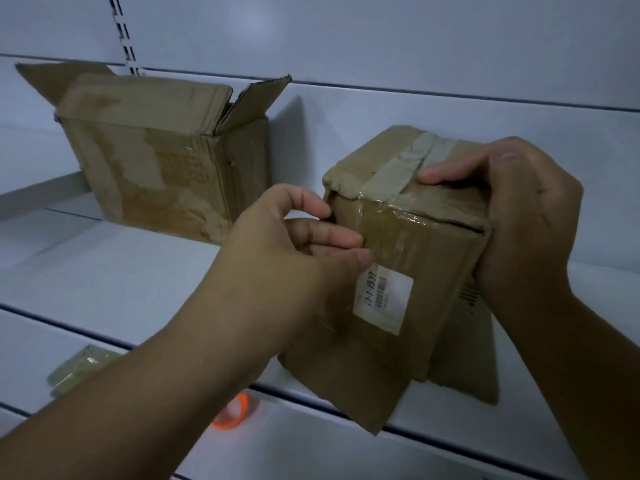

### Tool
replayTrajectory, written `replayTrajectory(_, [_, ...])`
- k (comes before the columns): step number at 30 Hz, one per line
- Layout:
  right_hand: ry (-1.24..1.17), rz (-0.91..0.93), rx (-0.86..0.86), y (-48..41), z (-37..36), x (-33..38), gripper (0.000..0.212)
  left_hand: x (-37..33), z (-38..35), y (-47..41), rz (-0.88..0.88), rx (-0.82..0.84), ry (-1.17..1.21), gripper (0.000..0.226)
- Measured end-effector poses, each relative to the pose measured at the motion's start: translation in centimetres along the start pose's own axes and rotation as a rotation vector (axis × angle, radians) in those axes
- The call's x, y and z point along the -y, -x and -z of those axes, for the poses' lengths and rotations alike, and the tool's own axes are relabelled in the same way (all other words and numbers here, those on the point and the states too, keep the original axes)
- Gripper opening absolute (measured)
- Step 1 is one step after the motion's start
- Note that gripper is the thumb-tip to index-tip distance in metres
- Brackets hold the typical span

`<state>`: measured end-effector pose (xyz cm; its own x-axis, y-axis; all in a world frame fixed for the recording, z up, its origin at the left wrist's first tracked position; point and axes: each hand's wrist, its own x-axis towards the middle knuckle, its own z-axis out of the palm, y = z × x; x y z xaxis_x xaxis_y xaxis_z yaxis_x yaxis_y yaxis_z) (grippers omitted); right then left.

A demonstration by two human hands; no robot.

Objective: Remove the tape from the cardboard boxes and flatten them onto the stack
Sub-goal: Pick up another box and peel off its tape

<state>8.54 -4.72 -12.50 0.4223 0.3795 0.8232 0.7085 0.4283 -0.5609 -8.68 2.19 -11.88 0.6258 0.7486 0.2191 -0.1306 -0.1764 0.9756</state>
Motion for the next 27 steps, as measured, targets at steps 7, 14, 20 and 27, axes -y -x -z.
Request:
replayTrajectory(7, [-0.012, -0.019, -0.033, -0.2, -0.1, 0.1, 0.035, -0.6, 0.5, -1.6, 0.039, 0.064, -0.019, 0.037])
replayTrajectory(14, [0.053, -0.005, -0.031, -0.2, -0.8, 0.5, 0.033, -1.0, 1.8, -3.1, 0.133, 0.155, 0.071, 0.042])
replayTrajectory(20, [0.112, 0.043, -0.016, -0.1, -1.0, 0.2, 0.033, 1.9, 0.9, 0.5, -0.223, -0.103, 0.052, 0.025])
replayTrajectory(27, [0.060, 0.016, -0.067, 0.0, -1.6, -0.2, 0.034, 4.3, 1.1, 0.9, -0.121, -0.235, -0.100, 0.034])
